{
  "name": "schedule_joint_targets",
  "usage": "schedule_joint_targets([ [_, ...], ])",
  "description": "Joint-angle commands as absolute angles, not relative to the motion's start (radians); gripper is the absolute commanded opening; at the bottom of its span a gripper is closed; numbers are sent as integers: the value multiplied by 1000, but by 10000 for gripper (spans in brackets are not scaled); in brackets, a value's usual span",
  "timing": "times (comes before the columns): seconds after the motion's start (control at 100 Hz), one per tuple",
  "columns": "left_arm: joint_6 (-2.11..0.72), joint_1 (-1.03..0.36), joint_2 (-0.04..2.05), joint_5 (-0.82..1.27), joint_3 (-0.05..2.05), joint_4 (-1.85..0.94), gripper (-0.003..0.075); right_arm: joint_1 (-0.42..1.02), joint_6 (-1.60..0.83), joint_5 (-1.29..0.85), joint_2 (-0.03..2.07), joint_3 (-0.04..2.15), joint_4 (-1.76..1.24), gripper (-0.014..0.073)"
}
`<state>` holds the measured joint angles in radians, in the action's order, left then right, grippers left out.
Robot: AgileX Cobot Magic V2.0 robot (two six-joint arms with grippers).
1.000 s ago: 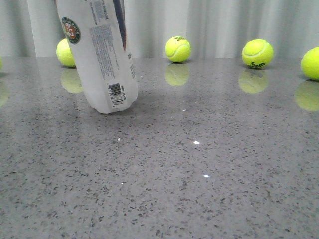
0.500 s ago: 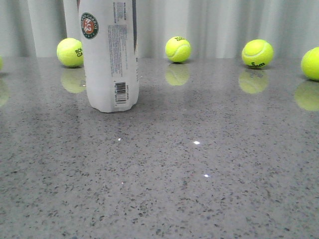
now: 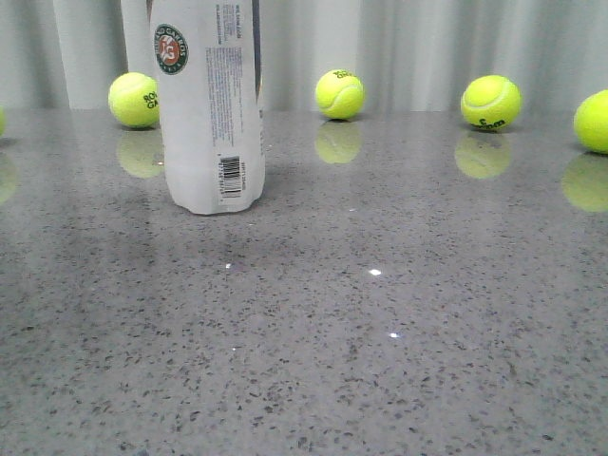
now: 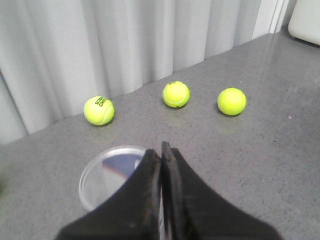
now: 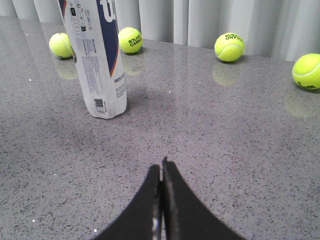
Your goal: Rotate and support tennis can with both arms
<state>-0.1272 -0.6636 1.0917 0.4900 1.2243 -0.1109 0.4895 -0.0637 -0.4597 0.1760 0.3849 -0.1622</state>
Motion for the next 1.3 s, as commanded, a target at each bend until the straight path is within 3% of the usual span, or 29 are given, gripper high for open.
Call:
schedule_joint_targets([
  [0.0,-130,-670,970,314,1112,-115,-19,482,-70,-388,186,410,-167,-69],
  [0.29,-130,-670,672,240,710,-115,-19,482,-70,-388,186,410,-167,-69],
  [0.52,-130,-635,451,240,516,0,-19,482,-70,-388,186,410,-167,-69],
  [0.95,-45,-294,293,233,326,53,-19,482,-70,-388,186,410,-167,-69],
  [1.15,-45,-178,265,50,214,52,-19,482,-70,-388,186,410,-167,-69],
  [1.29,0,-105,181,32,122,52,-19,482,-70,-388,186,410,-167,-69],
])
